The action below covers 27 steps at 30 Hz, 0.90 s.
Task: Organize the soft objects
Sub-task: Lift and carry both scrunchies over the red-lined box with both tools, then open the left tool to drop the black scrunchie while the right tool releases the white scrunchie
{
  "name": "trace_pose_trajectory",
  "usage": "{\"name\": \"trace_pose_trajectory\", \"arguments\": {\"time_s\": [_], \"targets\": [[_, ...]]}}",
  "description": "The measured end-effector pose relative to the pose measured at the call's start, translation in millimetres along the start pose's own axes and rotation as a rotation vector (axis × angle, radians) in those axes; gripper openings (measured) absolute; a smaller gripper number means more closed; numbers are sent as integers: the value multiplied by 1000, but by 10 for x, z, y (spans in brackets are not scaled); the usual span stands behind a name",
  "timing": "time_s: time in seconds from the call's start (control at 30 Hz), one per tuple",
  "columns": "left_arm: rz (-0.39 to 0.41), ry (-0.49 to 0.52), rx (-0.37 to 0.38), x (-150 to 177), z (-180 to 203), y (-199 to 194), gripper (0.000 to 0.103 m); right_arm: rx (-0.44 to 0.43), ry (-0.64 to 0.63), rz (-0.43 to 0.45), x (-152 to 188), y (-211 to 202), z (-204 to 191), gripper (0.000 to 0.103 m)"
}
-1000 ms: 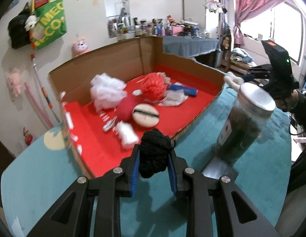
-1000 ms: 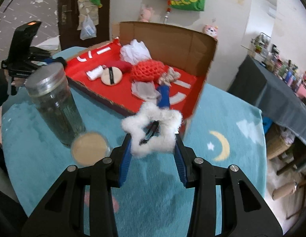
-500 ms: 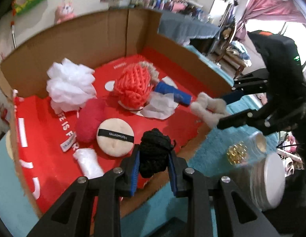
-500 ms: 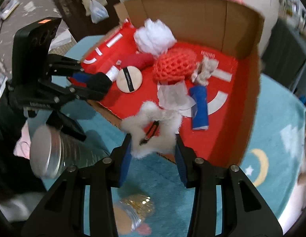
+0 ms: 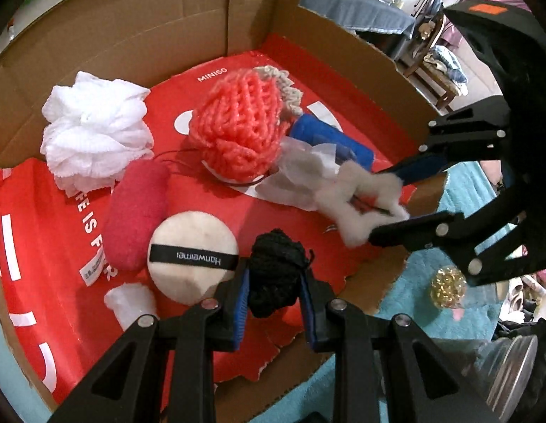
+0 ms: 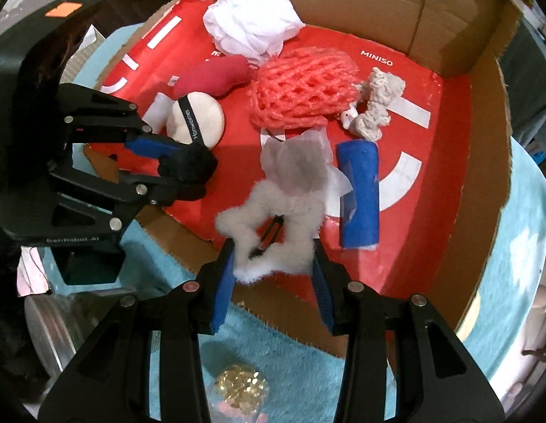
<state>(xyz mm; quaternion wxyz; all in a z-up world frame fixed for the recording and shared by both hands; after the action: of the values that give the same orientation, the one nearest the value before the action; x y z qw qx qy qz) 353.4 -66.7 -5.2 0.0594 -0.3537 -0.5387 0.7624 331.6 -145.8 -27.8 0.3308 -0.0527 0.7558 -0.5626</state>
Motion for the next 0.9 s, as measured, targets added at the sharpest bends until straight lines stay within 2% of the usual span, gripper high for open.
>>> {"name": "trace_pose_trajectory", "arguments": {"time_s": [0.3,0.47,0.6,0.77,0.9], "targets": [[0,-3,-18,-43,-20,51,28,27,3,6,-67,111,66,40],[4,-1,-16,-62,-11,81,34,47,-11,5,-65,103,89,40],[11,13,-25,-62,27,81,50,60,-23,4,-22,124,56,43],[35,-14,-34,-41,23,3,57,75,-14,23,-14,165,19,54],[91,-62,-71,-58,-37,-176,72,82,32,66,-32,23,60,56]]}}
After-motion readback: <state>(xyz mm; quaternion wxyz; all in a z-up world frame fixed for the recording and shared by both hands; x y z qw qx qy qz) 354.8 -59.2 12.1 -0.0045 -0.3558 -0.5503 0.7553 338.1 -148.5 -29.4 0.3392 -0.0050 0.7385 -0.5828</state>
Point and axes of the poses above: each gripper's, at about its wrist camera, not at the fingertips, and y roughly the way its jaws point, z to its right, x to its underside, the point moved 8 cm from there along y, roughly the way its jaws point, and after that the axes turned 9 degrees about z, right-handed, at the moved point
